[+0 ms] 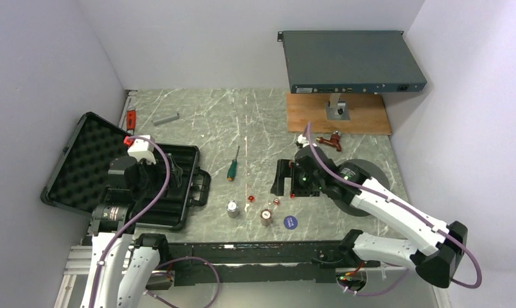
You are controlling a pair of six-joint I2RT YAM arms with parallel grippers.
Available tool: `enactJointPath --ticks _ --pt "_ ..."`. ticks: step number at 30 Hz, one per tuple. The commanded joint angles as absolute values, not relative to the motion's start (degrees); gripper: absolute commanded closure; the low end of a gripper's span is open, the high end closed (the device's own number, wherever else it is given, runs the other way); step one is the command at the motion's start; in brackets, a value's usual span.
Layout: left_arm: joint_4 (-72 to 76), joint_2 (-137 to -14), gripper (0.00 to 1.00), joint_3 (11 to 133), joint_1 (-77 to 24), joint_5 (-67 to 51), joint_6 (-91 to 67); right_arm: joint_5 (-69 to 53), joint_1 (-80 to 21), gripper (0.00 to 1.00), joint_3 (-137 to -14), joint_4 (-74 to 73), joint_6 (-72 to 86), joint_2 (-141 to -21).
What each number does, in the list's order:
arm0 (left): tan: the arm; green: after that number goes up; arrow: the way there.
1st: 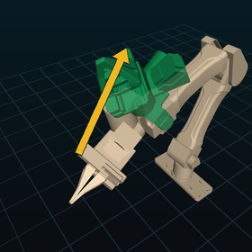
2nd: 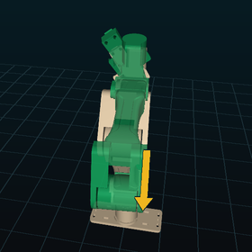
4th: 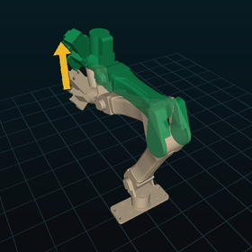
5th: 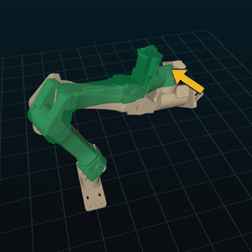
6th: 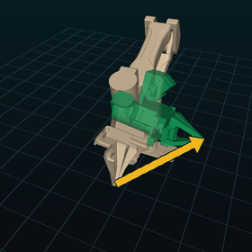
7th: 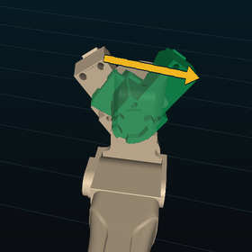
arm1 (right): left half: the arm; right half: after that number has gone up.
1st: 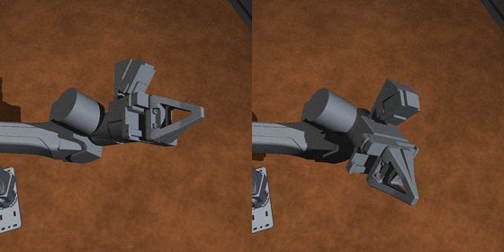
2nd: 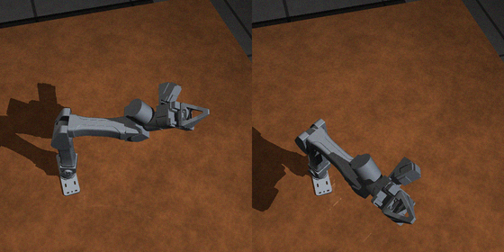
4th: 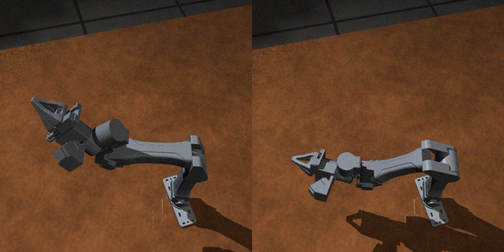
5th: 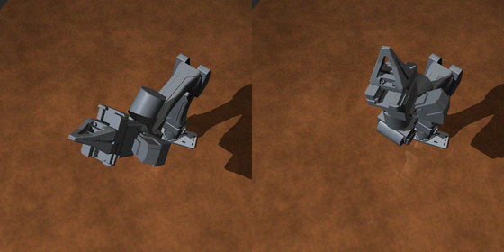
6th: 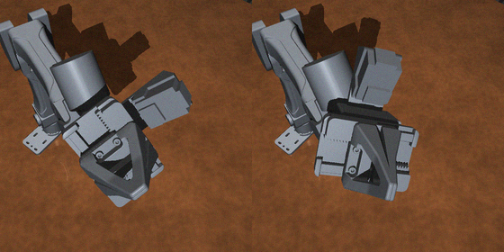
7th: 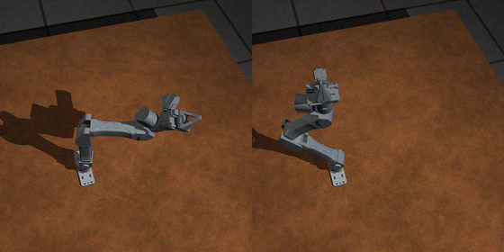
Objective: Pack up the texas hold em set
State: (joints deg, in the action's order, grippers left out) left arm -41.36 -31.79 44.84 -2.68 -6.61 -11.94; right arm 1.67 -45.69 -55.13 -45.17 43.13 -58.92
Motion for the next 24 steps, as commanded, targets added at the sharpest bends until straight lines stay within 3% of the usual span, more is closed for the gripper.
enactJointPath --ticks 1,9,24 --pt "-39.6 -29.5 0.01 44.4 -3.4 -4.3 -13.2 7.9 -52.4 0.01 -61.0 -51.8 52.5 -63.0" --pt "-39.2 -26.6 0.04 43.4 -3.3 -2.8 -13.5 15.3 -64.1 0.01 -65.8 -55.2 64.2 -75.4" --pt "-38.9 -28.6 0.10 43.5 -3.4 -4.1 -13.2 14.7 -64.0 0.17 -59.3 -47.0 62.7 -82.7"
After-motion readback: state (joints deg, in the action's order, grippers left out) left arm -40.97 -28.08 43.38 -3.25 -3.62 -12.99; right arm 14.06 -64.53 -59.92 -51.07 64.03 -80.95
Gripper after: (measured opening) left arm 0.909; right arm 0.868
